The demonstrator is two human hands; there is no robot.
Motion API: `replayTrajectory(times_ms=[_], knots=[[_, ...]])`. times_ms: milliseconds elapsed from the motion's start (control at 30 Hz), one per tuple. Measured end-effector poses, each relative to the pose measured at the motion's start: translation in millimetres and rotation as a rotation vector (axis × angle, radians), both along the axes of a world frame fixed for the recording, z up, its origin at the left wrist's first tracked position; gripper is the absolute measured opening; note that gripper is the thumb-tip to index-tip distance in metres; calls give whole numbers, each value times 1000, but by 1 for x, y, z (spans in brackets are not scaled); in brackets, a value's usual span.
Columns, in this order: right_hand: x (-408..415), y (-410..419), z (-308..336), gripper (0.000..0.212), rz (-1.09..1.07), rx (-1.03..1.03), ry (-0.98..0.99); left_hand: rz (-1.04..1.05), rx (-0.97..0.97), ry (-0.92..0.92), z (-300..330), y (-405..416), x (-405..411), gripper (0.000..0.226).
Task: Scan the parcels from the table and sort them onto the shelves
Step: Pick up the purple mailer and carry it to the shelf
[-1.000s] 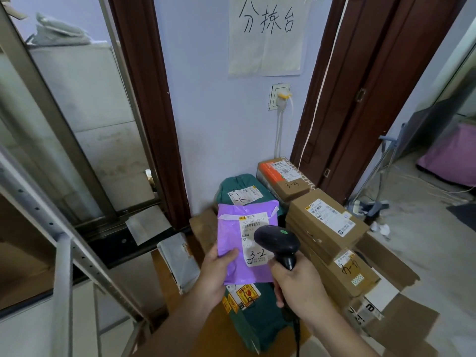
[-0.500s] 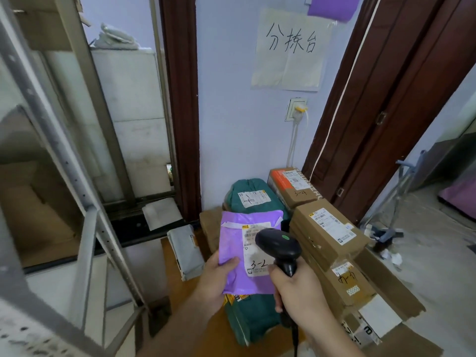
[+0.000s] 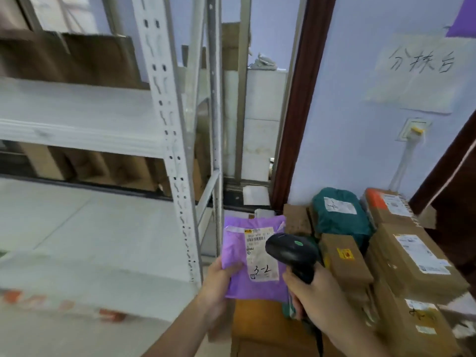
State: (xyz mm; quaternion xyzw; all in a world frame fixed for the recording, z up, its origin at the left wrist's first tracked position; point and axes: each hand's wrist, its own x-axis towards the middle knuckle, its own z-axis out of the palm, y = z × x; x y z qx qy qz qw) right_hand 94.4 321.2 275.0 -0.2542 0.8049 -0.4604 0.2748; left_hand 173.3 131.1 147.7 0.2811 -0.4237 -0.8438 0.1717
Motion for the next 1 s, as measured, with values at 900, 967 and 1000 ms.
replayTrajectory(times_ms=[900, 967, 1000], knots=[[348, -407, 104, 13, 801, -226, 9, 935, -214, 147, 117, -323, 478, 30], [372, -439, 111, 11, 823, -236, 6, 969, -219, 162, 127, -350, 504, 30], [383, -455, 114, 10, 832, -239, 5, 981, -223, 168, 131, -364, 515, 30]])
